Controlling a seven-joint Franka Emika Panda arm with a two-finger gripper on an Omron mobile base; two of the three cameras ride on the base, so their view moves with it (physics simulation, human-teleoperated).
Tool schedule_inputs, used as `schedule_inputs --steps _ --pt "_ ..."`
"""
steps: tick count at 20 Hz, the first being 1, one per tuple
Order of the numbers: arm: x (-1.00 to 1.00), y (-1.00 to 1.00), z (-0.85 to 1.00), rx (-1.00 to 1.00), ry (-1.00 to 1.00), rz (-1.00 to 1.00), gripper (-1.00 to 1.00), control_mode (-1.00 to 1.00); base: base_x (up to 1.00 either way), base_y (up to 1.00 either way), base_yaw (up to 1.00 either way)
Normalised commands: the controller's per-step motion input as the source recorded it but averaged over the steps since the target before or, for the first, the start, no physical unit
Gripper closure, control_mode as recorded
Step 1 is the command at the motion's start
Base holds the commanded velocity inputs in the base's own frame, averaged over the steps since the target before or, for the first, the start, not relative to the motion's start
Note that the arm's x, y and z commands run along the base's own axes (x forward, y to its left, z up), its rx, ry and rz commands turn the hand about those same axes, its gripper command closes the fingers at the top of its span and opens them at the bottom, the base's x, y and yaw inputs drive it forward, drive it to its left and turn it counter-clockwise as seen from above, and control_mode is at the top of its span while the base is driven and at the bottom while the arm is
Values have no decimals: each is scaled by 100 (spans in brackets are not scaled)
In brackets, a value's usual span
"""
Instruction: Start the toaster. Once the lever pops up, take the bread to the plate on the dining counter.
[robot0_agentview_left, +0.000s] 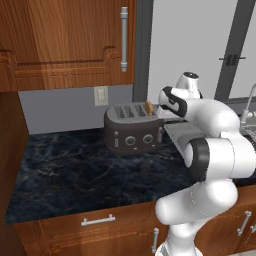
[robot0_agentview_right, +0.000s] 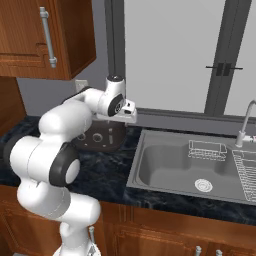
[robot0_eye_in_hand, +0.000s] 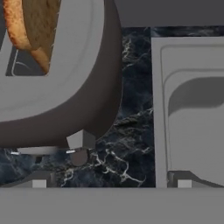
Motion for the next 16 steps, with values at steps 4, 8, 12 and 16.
schedule_inputs --steps 4,8,12,16 --pt "6 0 -16 0 0 0 -100 -100 0 0 0" --pt "6 0 -15 0 0 0 -100 -100 0 0 0" --pt "4 0 -20 0 0 0 -100 -100 0 0 0" --pt "0 0 -21 0 0 0 -100 -100 0 0 0"
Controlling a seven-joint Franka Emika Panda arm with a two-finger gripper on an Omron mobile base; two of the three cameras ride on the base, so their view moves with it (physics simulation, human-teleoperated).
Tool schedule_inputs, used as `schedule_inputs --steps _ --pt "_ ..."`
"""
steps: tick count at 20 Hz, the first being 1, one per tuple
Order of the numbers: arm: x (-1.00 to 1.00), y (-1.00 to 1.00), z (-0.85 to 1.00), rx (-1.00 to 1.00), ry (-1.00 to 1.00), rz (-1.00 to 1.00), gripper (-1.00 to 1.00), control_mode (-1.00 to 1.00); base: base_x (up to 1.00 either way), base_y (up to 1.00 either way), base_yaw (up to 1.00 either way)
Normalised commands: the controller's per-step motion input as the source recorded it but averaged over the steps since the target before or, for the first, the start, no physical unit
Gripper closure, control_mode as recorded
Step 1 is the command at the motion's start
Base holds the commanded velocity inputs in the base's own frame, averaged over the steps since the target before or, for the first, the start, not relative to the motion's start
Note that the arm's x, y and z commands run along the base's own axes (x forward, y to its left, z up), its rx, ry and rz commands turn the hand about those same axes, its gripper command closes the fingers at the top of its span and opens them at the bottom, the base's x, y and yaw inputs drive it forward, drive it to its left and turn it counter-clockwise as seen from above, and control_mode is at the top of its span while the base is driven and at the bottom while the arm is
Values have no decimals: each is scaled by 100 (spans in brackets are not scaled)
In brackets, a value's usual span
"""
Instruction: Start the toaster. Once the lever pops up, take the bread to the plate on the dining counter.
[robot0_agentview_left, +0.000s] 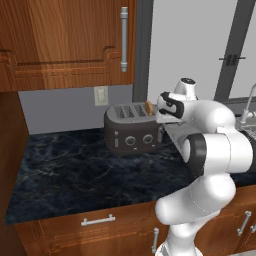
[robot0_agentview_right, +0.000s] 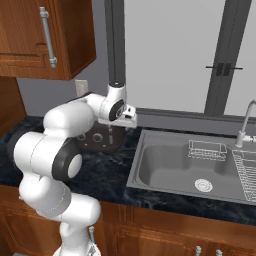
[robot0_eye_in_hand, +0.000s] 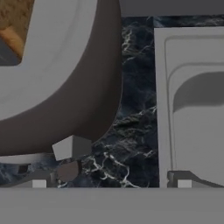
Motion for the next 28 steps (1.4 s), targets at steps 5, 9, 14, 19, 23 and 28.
schedule_inputs --steps 5,9,14,19,23,28 --pt "0 -1 -20 0 0 0 -100 -100 0 0 0" --pt "0 -1 -15 0 0 0 -100 -100 0 0 0" --pt "0 -1 -18 0 0 0 -100 -100 0 0 0" --pt "0 0 -19 0 0 0 -100 -100 0 0 0" --pt "0 0 -17 0 0 0 -100 -100 0 0 0" --pt "0 0 -18 0 0 0 -100 -100 0 0 0"
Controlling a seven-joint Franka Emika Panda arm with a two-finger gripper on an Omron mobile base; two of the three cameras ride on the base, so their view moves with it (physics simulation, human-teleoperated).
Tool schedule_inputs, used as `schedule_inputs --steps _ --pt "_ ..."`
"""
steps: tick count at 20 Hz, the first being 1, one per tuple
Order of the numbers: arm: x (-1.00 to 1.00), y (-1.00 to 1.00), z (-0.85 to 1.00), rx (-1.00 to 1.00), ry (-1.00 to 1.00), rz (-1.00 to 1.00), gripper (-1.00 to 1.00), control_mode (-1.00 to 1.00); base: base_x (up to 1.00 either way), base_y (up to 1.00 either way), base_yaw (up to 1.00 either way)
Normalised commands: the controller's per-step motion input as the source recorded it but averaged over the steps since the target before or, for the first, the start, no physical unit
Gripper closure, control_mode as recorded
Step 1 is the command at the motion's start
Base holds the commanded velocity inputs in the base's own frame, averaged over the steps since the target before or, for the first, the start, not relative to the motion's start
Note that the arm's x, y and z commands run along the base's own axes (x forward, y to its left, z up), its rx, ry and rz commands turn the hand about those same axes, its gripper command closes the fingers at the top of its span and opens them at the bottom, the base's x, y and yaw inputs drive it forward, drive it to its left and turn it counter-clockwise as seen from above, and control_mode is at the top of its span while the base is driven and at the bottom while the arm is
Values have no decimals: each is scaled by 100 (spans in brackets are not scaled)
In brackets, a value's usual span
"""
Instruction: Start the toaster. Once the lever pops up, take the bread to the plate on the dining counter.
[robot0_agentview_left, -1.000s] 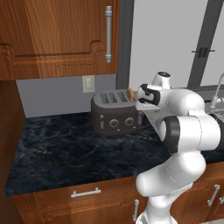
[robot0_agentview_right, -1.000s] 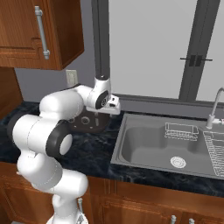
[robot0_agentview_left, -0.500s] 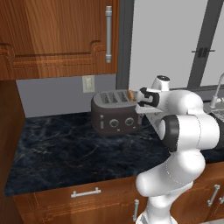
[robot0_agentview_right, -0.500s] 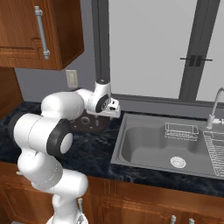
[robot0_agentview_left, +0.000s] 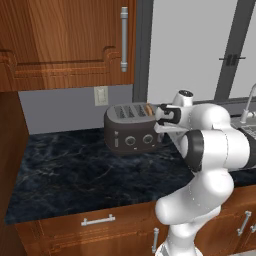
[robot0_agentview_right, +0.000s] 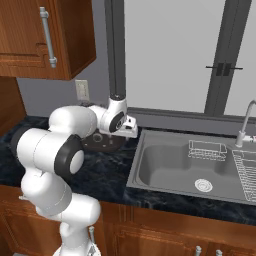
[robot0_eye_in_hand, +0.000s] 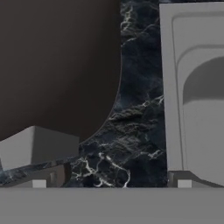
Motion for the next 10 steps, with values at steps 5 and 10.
schedule_inputs --steps 5,10 --pt "0 0 -16 0 0 0 -100 -100 0 0 0" --pt "0 0 -12 0 0 0 -100 -100 0 0 0"
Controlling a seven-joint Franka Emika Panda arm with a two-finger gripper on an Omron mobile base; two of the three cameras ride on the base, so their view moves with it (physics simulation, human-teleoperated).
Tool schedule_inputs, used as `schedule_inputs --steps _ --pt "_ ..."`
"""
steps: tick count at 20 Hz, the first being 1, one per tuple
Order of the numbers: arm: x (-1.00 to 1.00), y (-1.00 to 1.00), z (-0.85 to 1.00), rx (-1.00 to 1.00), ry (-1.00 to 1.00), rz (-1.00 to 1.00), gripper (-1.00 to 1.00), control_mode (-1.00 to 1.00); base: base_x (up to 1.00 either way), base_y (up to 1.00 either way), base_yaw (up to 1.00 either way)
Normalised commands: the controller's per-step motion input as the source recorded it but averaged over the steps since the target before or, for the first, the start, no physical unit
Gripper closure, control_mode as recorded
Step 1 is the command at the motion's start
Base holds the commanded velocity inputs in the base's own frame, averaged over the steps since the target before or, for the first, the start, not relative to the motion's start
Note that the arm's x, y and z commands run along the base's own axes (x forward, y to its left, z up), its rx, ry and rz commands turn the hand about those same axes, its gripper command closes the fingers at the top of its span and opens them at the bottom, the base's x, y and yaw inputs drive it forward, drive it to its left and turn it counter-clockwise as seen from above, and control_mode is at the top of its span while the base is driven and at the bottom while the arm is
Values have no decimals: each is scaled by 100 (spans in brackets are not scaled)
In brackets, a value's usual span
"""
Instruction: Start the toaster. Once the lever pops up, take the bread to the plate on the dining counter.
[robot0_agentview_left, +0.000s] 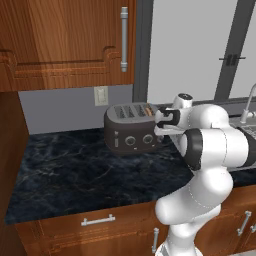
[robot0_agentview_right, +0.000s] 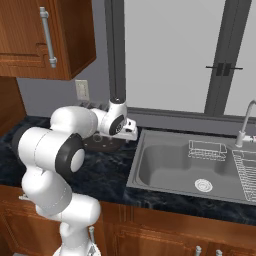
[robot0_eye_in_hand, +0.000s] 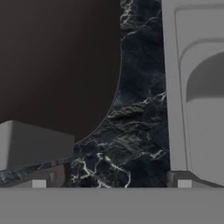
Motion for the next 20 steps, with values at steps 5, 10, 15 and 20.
schedule_inputs --steps 5,10,15,20 --pt "0 0 -9 0 0 0 -100 -100 0 0 0" --pt "0 0 -11 0 0 0 -100 -100 0 0 0" --pt "0 0 -12 0 0 0 -100 -100 0 0 0" --pt "0 0 -1 0 1 0 -100 -100 0 0 0"
